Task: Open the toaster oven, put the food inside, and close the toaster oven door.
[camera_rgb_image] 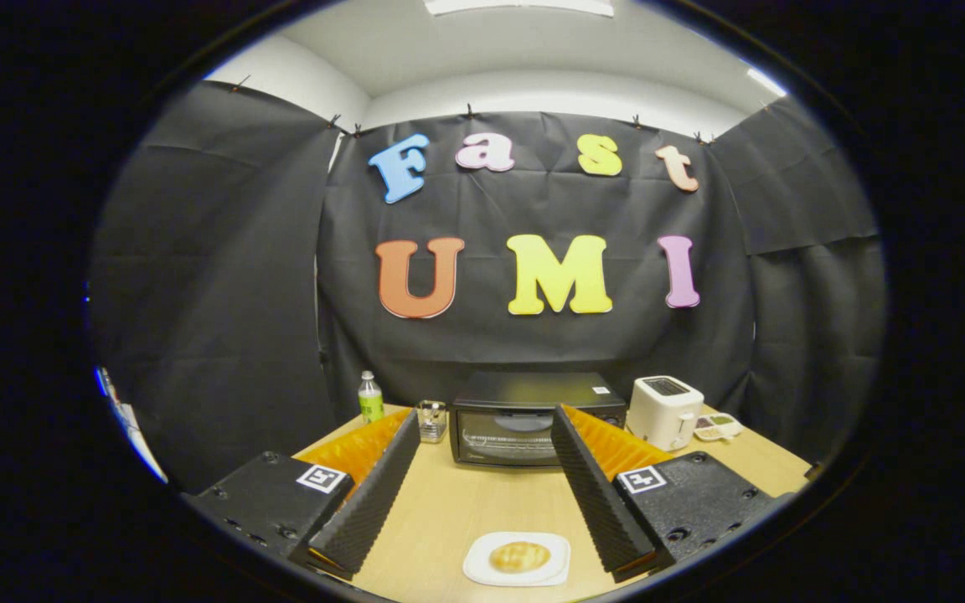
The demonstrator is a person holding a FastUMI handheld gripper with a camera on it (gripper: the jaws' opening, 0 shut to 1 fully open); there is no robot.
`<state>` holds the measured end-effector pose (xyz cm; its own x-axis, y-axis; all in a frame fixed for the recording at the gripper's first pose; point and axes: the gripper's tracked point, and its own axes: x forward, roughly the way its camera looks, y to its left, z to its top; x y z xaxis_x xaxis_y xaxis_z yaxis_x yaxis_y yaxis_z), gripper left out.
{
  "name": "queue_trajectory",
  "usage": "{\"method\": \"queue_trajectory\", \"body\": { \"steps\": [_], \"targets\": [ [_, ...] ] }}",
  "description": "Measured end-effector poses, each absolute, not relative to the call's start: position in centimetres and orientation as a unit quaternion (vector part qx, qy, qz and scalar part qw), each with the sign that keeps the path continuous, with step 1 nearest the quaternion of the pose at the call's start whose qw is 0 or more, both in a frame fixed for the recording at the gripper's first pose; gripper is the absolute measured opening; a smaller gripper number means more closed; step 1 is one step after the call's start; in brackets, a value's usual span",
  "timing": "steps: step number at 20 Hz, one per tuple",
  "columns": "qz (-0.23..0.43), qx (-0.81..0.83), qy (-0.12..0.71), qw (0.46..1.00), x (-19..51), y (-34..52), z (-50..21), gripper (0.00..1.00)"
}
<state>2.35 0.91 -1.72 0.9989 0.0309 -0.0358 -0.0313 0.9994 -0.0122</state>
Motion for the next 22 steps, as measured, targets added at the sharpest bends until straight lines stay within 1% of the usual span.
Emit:
{"method": "queue_trajectory", "body": {
  "steps": [6,11,17,22],
  "targets": [
    [0.012,-0.003,0.03,0.999,3.5,0.6,-2.4,1.0],
    [-0.019,-0.006,0.028,0.999,5.8,-2.2,-2.8,1.0],
    [-0.066,0.011,0.062,0.996,11.9,-6.0,-5.2,1.0],
    [-0.074,0.015,0.102,0.992,18.9,-6.7,-8.0,1.0]
  ]
}}
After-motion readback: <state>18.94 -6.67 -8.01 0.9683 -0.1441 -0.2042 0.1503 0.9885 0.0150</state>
